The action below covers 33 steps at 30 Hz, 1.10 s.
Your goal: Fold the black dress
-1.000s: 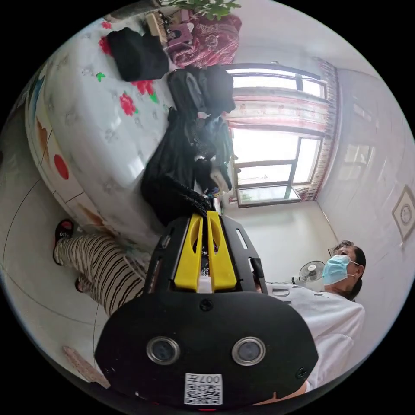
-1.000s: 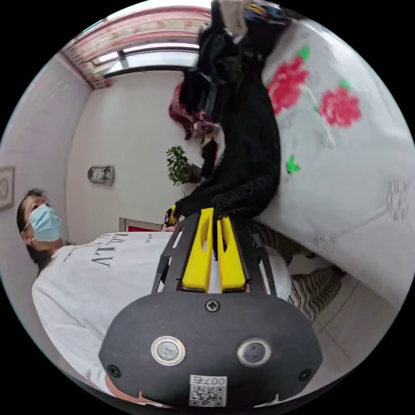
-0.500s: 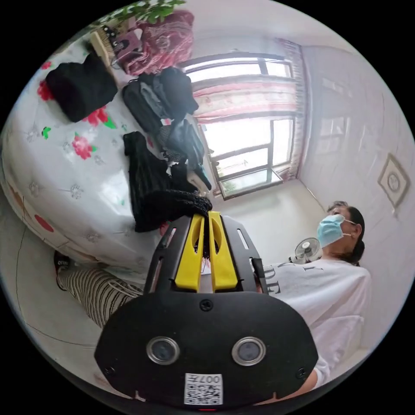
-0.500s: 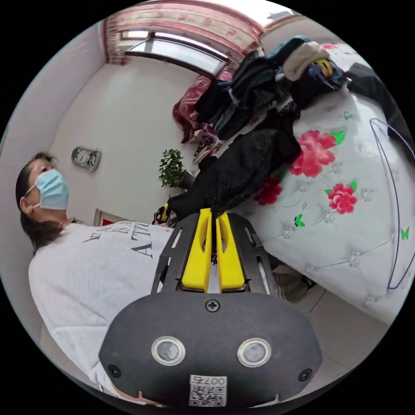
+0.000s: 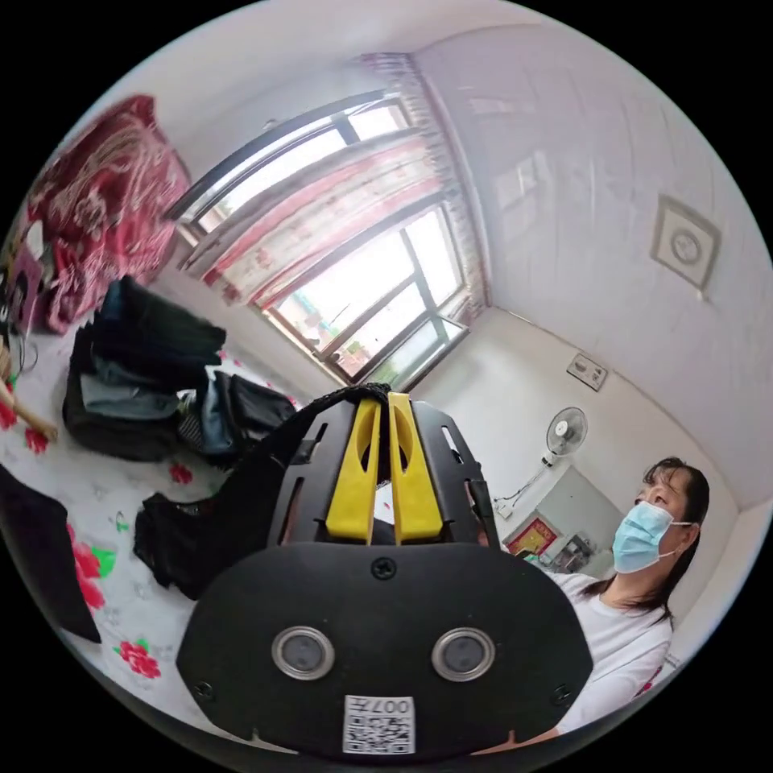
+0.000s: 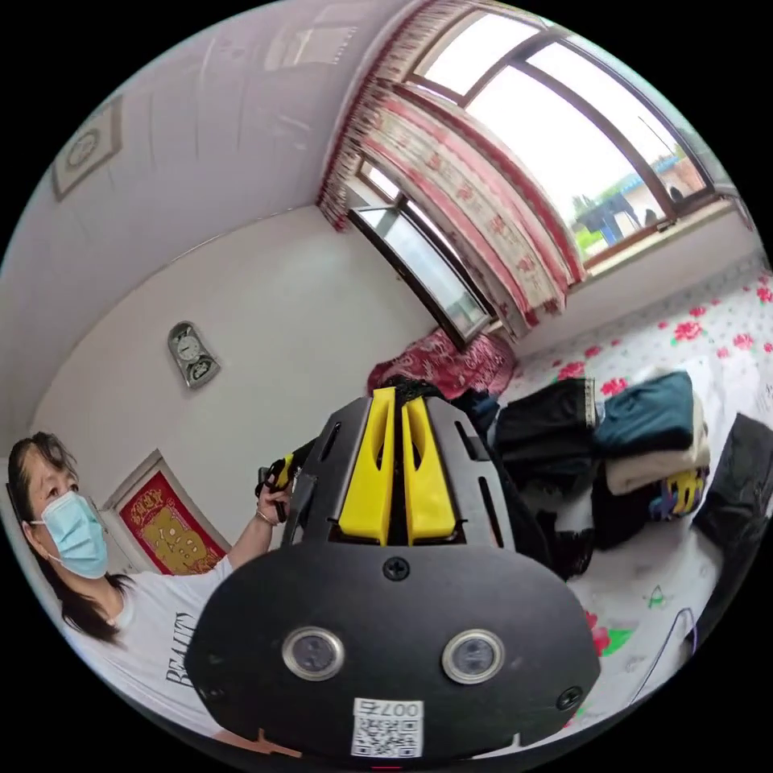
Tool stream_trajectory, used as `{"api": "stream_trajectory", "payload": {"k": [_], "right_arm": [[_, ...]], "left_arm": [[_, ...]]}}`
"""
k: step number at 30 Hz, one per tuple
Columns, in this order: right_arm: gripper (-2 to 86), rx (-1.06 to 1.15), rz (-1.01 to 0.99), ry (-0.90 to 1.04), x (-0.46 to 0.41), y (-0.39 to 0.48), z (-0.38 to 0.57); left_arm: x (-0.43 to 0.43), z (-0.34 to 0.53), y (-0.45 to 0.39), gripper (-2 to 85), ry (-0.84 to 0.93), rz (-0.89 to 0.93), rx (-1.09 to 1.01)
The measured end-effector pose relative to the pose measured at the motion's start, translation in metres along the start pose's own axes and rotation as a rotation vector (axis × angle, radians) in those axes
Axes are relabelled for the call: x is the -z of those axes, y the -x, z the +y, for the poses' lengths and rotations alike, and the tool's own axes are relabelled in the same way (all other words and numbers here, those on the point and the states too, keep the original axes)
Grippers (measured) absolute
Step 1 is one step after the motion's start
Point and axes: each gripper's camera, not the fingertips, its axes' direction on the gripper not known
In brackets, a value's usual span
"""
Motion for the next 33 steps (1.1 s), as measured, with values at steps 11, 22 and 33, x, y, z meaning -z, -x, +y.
{"api": "stream_trajectory", "payload": {"k": [11,22,33], "right_arm": [[-0.5,0.252,-0.108,0.139,0.121,0.101,0.112],[-0.5,-0.177,0.013,0.409,0.138,0.056,0.277],[0.0,-0.333,0.063,0.475,0.012,-0.032,0.227]], "left_arm": [[0.069,0.149,-0.195,-0.9,0.056,-0.060,-0.317],[0.088,0.412,-0.114,-0.9,0.101,-0.187,0.197],[0.017,0.368,0.032,-0.4,0.116,-0.294,0.375]]}}
